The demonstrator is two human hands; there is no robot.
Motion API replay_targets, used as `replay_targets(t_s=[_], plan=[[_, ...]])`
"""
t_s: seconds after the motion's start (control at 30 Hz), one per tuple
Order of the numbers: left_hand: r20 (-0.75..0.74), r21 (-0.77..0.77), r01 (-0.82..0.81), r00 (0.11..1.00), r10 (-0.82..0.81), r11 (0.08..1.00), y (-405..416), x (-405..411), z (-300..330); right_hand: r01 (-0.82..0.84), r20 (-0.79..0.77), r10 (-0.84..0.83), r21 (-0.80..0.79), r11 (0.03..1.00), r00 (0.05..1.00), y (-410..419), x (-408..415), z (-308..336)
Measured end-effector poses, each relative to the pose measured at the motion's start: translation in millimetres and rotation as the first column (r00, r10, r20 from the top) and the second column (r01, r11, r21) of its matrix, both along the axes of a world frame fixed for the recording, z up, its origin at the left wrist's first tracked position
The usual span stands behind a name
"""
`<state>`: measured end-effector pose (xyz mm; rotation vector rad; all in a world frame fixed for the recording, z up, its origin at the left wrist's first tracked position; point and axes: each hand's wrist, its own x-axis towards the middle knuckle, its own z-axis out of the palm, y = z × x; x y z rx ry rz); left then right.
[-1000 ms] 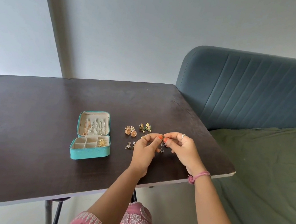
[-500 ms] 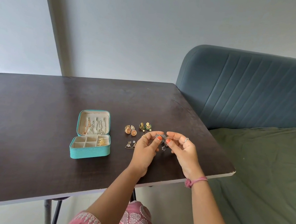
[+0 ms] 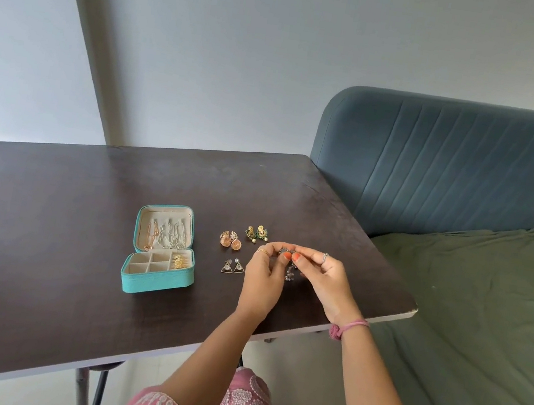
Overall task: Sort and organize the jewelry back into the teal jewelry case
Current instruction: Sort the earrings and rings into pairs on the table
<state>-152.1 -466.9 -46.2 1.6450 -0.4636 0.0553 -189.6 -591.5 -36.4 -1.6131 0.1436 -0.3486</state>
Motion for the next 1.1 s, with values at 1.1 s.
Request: replay_targets(t_s=[1.1], plan=[[-0.293, 0.183, 0.199, 0.946, -0.140, 0.963, 97, 102, 132, -0.190, -0.045, 0.186, -0.340, 0.921, 0.982, 27, 98, 112]])
